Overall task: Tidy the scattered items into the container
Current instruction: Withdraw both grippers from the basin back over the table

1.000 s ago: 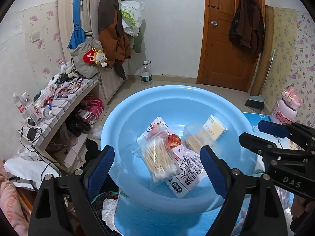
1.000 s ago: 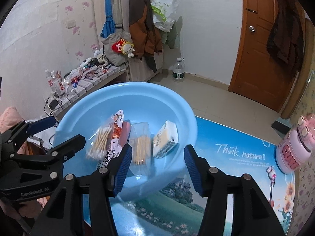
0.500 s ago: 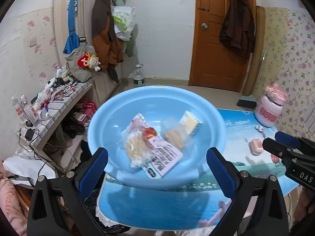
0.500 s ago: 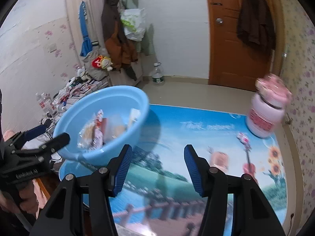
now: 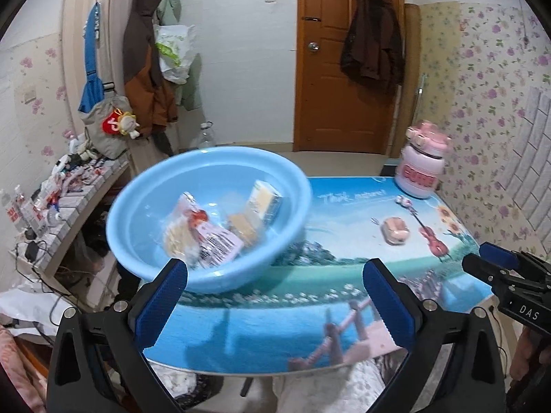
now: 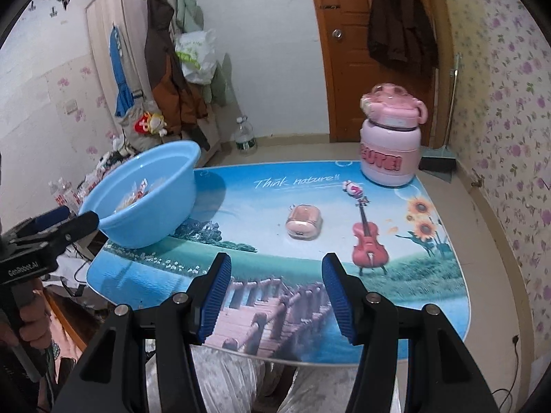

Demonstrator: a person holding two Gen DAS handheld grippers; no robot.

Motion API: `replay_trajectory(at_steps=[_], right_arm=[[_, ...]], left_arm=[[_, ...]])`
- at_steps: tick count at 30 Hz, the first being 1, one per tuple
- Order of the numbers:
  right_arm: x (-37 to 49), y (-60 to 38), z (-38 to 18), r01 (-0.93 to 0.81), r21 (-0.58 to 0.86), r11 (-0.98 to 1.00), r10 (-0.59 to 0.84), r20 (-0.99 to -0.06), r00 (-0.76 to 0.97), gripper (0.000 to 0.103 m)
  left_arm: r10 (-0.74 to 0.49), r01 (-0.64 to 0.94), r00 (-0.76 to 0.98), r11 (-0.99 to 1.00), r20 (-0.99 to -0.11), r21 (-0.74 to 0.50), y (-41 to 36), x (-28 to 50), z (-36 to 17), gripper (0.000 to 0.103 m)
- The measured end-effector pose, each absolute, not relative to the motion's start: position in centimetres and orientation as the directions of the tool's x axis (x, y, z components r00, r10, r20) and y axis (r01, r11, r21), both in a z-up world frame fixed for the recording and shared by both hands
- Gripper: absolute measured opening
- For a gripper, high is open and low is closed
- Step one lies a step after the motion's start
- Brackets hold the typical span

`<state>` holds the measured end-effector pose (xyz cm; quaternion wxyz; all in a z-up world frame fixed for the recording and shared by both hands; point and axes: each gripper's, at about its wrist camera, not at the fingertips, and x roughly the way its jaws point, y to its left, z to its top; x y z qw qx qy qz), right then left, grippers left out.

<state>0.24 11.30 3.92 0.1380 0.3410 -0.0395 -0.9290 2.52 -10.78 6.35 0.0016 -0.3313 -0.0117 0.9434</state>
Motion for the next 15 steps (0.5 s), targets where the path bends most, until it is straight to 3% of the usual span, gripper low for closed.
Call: replay_trajectory(at_steps=[3, 7, 15], right_arm=[[1.8, 12.0, 4.1, 0.235, 0.213, -0.948, -0.317, -0.578, -0.752, 0.057], [3.6, 11.9, 3.8, 0.233, 0.201, -0.951, -0.307, -0.549, -0.778, 0.070], [4.4, 11.1, 3.6, 0.223, 0.146, -0.964, -0.266, -0.560, -0.785, 0.070]], left_arm=[[0.046, -0.012, -0.777, -0.998, -0.628, -0.058, -10.0, 3.3, 5.7, 0.103], [0.036, -0.018, -0.770, -0.999, -0.637, -0.035, -8.6, 3.9, 4.5, 0.103], [0.017, 0.006, -0.772, -0.999, -0.635, -0.035, -7.9, 4.5, 3.9, 0.103]])
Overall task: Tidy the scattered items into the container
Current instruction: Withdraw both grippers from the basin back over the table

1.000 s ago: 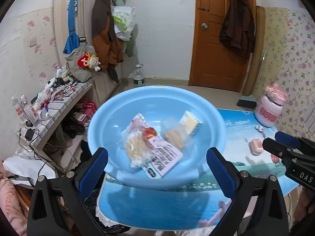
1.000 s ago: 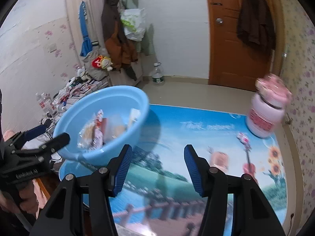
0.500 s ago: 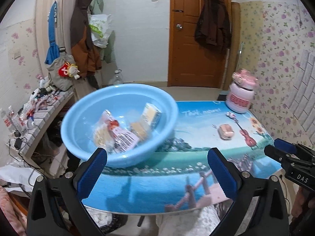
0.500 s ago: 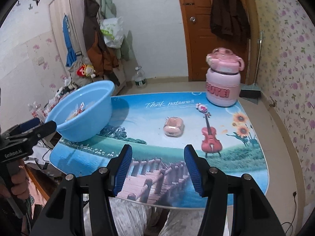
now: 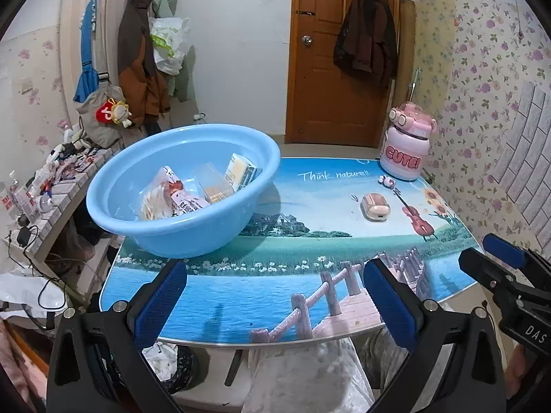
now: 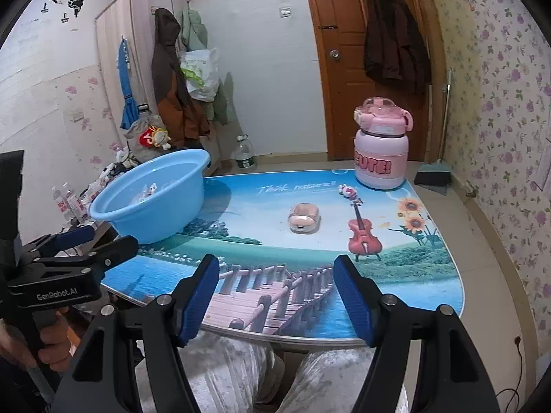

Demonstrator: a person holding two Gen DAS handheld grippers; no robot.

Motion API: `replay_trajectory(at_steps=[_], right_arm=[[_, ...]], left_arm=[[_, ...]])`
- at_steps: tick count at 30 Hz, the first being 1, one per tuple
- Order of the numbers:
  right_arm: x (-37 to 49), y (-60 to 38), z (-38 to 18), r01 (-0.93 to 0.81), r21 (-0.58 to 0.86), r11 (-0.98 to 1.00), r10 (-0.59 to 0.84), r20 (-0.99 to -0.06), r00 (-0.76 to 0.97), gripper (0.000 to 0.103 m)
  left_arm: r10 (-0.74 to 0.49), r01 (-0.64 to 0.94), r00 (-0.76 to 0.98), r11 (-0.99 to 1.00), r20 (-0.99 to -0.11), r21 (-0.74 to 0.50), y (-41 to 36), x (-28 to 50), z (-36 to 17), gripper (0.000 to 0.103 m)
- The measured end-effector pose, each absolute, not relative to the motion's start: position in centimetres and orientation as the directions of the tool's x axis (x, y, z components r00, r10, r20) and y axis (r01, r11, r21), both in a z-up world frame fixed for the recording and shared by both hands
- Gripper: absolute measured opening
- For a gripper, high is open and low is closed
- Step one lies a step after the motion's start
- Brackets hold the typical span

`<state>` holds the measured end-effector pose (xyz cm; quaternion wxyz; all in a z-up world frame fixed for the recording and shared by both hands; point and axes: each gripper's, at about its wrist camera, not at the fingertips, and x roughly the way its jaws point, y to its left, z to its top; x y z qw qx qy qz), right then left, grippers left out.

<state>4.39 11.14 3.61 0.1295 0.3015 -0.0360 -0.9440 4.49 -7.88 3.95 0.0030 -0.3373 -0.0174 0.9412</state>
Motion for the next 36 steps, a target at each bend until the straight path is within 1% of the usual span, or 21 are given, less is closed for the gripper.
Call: replay_trajectory(at_steps=[6, 11, 17, 22, 25, 30, 36], right_arm=[[4.9, 11.4, 3.4, 0.179, 0.145, -0.973, -0.230, -0.545, -0.806, 0.070], [5.0, 11.1, 3.5, 0.159, 0.134, -0.978, -0.207, -0.536, -0.819, 0.070], [5.2, 10.7, 3.6, 0.166, 0.119, -0.979, -0.203, -0.523, -0.828, 0.070], [4.9, 11.3, 3.2, 0.145, 0.159, -0.976, -0.210, -0.539, -0.816, 0.071], [5.0, 11.7, 3.2, 0.135, 0.178, -0.975, -0.211, -0.527, -0.823, 0.071], [5.3, 11.5, 3.4, 0.149, 0.155, -0.977, -0.208, -0.504, -0.839, 0.071], [5.2, 11.4, 3.2, 0.159, 0.170, -0.973, -0.225, -0.516, -0.827, 0.071]], left_arm=[[0.003, 0.004, -0.785, -1.000, -0.620, -0.011, -7.1, 4.9, 4.1, 0.103], [0.017, -0.011, -0.779, -1.000, -0.627, -0.014, -6.4, 5.0, 3.8, 0.103], [0.024, -0.018, -0.772, -1.000, -0.635, -0.015, -6.0, 5.0, 3.5, 0.103], [0.027, -0.016, -0.772, -1.000, -0.635, -0.023, -6.1, 5.1, 3.5, 0.103], [0.028, -0.014, -0.770, -1.000, -0.637, -0.028, -6.1, 5.1, 3.3, 0.103], [0.037, -0.020, -0.774, -0.999, -0.632, -0.034, -6.1, 5.3, 3.4, 0.103], [0.034, -0.021, -0.772, -0.999, -0.635, -0.028, -5.9, 5.3, 3.4, 0.103]])
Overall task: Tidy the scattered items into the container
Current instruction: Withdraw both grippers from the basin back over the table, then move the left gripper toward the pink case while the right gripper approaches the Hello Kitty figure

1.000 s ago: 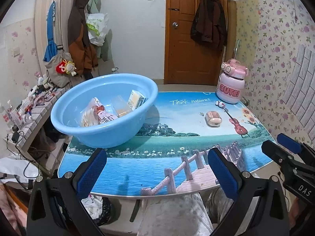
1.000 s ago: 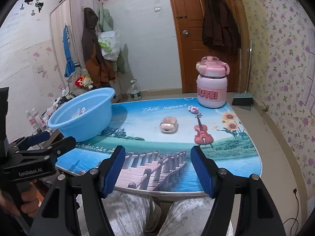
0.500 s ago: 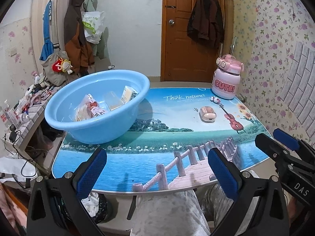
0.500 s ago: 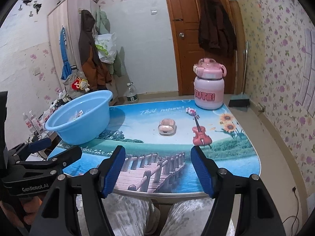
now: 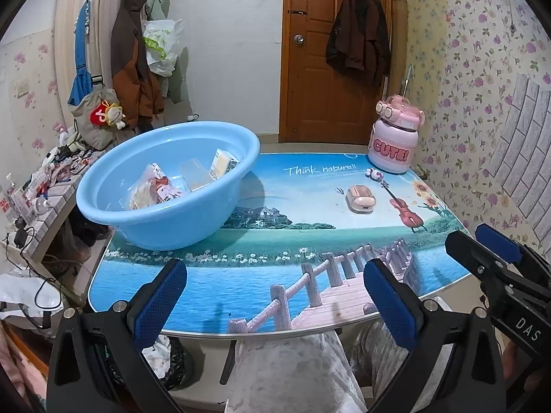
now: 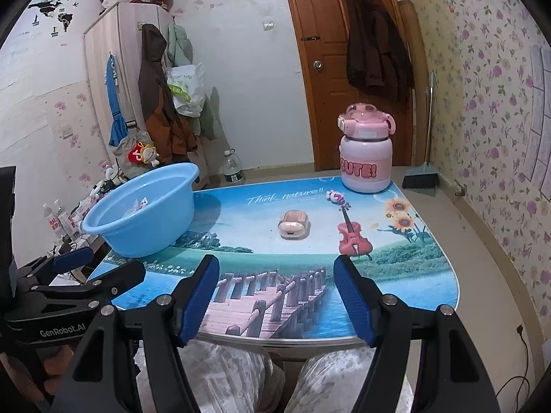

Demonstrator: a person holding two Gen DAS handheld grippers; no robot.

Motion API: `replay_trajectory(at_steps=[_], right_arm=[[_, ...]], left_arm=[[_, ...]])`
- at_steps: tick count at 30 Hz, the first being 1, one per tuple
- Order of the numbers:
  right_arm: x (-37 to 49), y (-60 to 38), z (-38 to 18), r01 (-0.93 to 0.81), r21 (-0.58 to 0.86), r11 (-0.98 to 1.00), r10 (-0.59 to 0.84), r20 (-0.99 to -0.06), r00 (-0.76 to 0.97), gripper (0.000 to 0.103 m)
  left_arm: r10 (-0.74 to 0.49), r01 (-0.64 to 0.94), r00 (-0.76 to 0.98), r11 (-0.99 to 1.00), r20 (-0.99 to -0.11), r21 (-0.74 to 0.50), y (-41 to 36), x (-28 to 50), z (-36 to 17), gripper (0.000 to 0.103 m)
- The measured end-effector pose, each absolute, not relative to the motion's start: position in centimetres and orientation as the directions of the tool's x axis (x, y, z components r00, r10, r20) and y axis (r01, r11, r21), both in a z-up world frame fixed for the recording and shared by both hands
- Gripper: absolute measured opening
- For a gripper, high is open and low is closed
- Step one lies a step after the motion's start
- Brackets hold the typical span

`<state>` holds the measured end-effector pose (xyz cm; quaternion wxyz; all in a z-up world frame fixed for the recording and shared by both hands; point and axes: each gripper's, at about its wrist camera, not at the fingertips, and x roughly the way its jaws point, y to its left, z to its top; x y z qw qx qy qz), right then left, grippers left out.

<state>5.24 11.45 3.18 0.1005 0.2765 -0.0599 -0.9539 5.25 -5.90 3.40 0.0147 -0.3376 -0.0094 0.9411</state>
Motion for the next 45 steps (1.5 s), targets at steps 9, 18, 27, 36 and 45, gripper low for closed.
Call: replay_trajectory(at_steps=[9, 18, 27, 36, 45], right_arm=[[5.1, 12.0, 2.9, 0.148, 0.193, -0.970, -0.230, -0.530, -0.816, 0.071], [4.9, 12.3, 2.5, 0.134, 0.198, -0.971, -0.222, -0.541, -0.811, 0.071], [4.4, 12.1, 2.0, 0.137, 0.204, -0.969, -0.230, -0.558, -0.797, 0.071], [4.4, 12.3, 1.9, 0.136, 0.220, -0.966, -0.239, -0.557, -0.795, 0.071], [3.5, 14.5, 2.2, 0.076, 0.215, -0.974, -0.187, -0.563, -0.805, 0.071]], left_arm=[[0.039, -0.028, -0.764, -0.999, -0.644, -0.027, -5.7, 5.2, 3.1, 0.103], [0.053, -0.034, -0.749, -0.999, -0.660, -0.041, -5.7, 4.7, 2.5, 0.103], [0.045, -0.029, -0.745, -0.999, -0.665, -0.035, -5.7, 4.5, 2.4, 0.103], [0.045, -0.031, -0.737, -0.999, -0.674, -0.033, -5.6, 4.3, 2.1, 0.103], [0.044, -0.034, -0.731, -0.999, -0.681, -0.028, -5.5, 3.9, 2.1, 0.103]])
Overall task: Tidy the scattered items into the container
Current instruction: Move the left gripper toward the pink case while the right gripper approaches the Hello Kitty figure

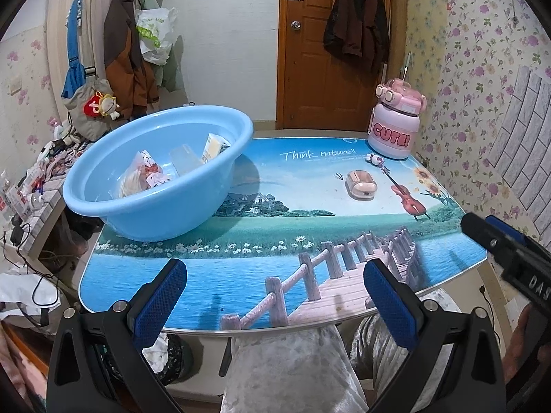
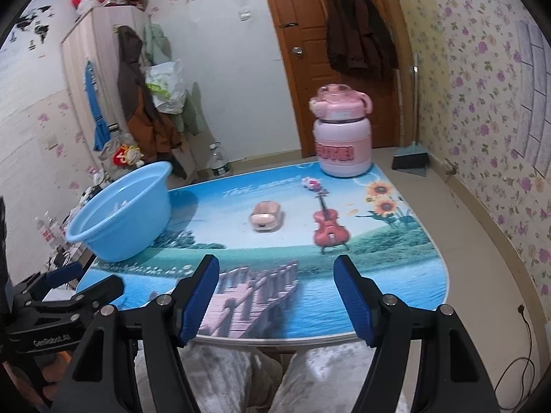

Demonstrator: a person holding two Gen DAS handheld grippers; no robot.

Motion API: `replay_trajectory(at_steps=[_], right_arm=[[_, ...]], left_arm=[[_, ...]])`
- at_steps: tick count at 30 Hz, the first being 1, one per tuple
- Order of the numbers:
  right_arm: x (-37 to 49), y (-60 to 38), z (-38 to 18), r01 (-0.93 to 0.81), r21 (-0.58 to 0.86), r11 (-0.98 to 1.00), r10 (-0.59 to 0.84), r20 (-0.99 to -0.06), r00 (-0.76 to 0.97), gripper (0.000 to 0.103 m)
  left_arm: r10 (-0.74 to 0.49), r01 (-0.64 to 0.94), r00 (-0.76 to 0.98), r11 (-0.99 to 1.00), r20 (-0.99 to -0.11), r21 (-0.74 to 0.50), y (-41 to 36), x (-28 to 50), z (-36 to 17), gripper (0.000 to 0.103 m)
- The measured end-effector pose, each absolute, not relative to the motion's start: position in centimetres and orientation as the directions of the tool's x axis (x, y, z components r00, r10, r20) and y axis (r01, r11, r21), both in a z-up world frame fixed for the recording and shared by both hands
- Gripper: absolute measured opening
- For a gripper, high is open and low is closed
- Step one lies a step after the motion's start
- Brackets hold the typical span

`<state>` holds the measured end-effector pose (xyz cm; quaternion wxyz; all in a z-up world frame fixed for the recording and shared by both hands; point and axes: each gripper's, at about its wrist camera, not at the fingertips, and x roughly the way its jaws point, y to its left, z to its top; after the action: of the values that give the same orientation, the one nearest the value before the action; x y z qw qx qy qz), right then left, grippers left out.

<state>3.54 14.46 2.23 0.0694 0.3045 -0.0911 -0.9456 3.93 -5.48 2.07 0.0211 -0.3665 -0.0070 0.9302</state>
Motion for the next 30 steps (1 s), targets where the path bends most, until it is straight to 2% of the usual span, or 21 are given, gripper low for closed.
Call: replay_trajectory(at_steps=[15, 30], right_arm=[[-1.0, 20.1, 2.6, -0.030, 0.184, -0.983, -0.085, -0.589, -0.804, 0.071], [-10.6, 21.0, 1.8, 0.087, 0.127, -0.988, -0.149, -0.631, -0.761, 0.071]], left_arm=[[0.072, -0.090, -0.695, -0.996, -0.715, -0.013, -2.4, -0.9, 1.0, 0.103], [0.079, -0.165, -0.632, -0.986, -0.771, 0.034, 4.2, -11.6, -1.2, 0.102]])
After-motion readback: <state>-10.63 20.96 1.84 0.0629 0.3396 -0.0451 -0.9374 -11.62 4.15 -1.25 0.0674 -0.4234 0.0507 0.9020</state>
